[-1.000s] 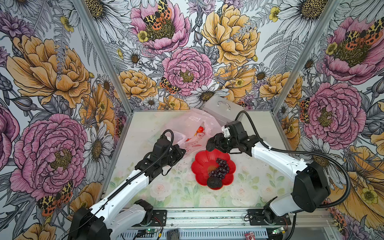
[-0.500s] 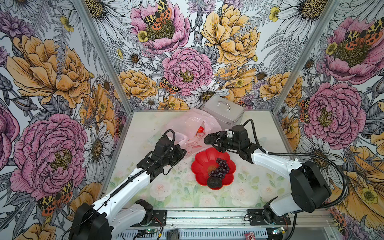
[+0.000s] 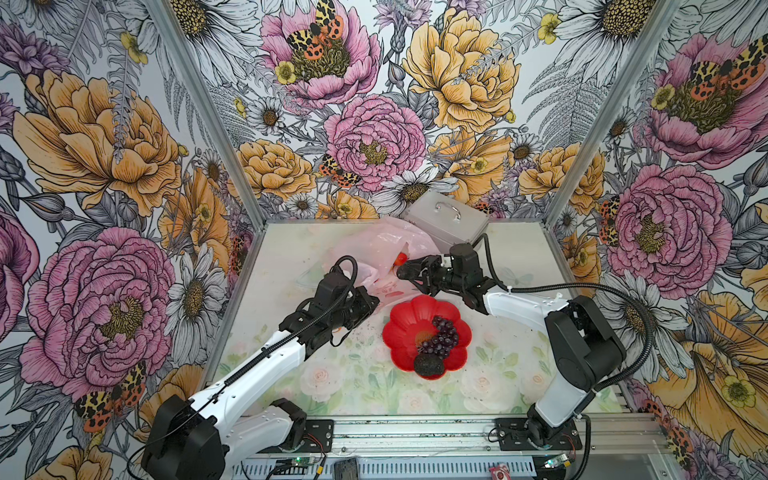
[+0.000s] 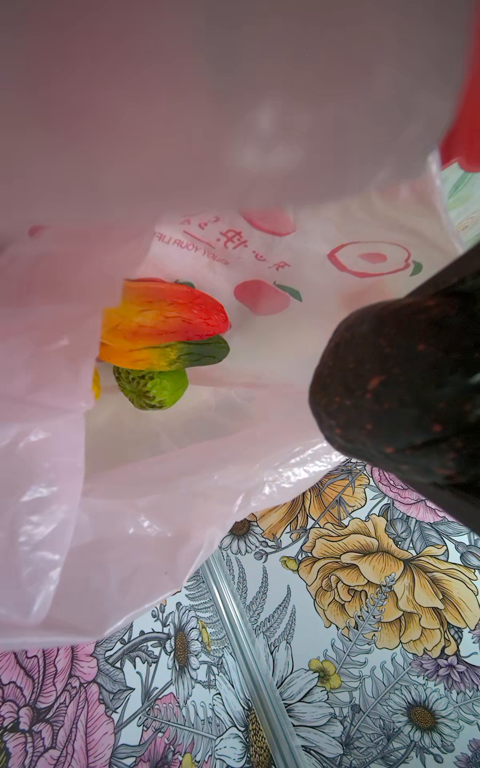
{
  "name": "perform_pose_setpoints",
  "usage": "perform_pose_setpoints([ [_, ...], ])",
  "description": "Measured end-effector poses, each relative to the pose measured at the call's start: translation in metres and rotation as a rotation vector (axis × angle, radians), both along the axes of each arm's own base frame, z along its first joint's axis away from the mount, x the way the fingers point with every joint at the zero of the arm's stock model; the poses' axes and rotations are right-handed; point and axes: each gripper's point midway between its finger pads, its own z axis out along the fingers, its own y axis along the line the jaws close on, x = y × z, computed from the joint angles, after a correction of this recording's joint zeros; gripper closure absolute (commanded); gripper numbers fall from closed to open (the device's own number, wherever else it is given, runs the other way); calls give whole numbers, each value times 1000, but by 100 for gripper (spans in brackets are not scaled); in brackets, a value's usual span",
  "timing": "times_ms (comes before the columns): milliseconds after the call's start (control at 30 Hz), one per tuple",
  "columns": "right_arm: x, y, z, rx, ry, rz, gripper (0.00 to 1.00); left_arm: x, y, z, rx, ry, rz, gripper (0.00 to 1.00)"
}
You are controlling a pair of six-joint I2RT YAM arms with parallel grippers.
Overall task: Place the fruits into the plastic bag
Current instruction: 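Lift the avocado with the right gripper and carry it to the bag mouth, then lower the avocado into the bag and open the right gripper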
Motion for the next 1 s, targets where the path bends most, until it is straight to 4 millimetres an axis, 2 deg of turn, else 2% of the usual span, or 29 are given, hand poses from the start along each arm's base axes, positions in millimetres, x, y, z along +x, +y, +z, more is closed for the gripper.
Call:
perform_pose_setpoints([
  [567,23,72,-27,23,36,90,51,0,-5,3,-1,-7,-14,100],
  [733,36,85,-41,22,53,92,50,-1,-5,4,-3,-6,-17,100],
  [1000,71,102,-57,22,53,70,48,0,-2,3,-3,-3,-30,100],
])
